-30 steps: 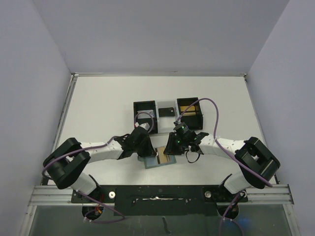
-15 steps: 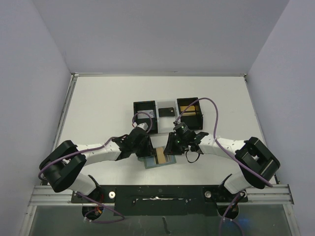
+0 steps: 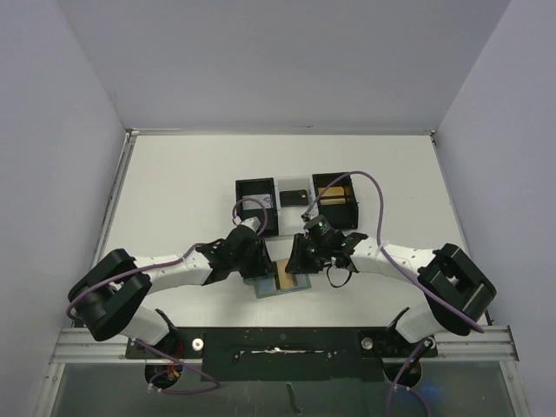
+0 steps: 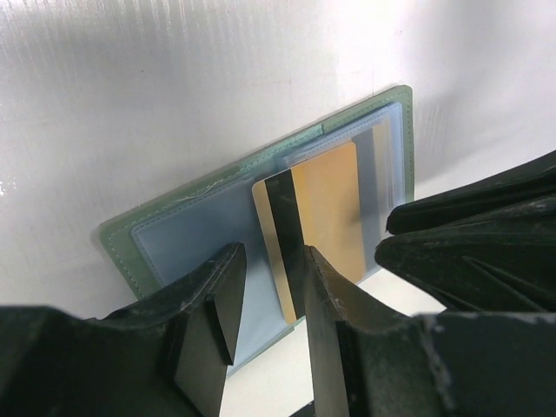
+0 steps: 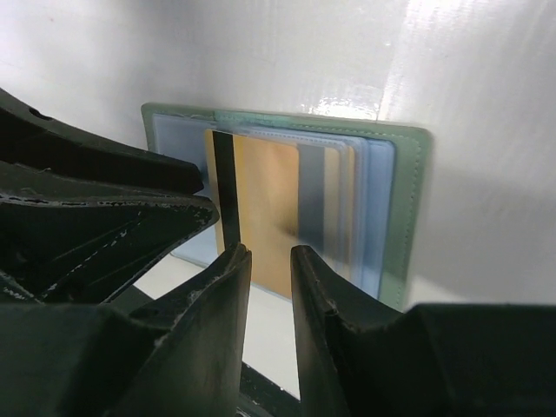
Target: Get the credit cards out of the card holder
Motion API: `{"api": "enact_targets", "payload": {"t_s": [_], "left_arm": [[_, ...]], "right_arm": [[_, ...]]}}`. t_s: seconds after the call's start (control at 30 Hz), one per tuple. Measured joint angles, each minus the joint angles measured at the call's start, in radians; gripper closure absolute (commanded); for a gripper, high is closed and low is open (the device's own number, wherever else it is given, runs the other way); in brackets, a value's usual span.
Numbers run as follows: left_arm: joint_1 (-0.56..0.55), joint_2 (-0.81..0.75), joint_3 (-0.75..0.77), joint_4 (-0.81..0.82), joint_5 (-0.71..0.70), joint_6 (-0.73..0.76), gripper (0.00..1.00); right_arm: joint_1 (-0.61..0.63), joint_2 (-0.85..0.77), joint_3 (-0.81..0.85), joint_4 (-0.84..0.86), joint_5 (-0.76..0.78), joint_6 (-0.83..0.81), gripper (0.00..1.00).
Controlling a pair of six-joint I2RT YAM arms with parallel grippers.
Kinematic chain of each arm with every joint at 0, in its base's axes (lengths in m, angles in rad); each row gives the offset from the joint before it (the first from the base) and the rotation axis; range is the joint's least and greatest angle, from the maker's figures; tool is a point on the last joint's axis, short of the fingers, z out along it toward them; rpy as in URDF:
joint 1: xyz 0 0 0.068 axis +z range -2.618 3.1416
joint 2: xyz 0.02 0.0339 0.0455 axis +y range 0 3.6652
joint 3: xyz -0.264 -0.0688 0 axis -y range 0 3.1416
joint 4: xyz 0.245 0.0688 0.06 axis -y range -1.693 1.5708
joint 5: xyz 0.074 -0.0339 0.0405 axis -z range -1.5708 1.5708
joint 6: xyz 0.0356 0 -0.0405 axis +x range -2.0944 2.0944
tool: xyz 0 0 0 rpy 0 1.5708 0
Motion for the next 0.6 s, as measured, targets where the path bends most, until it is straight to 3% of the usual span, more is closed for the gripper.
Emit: {"api": "enact_targets", "payload": {"t_s": [0.33, 0.6], "left_arm": [[0.029, -0.010, -0.065, 0.116, 0.064, -0.041, 0.66], [0.090, -0.009, -0.179, 0.323, 0.171, -0.118, 0.66]], "right_arm": [[0.000, 0.076, 0.000, 0.061, -0.057, 0.026, 0.73], [-0.024, 0.077, -0.031, 0.117, -0.101, 0.047, 0.73]]}}
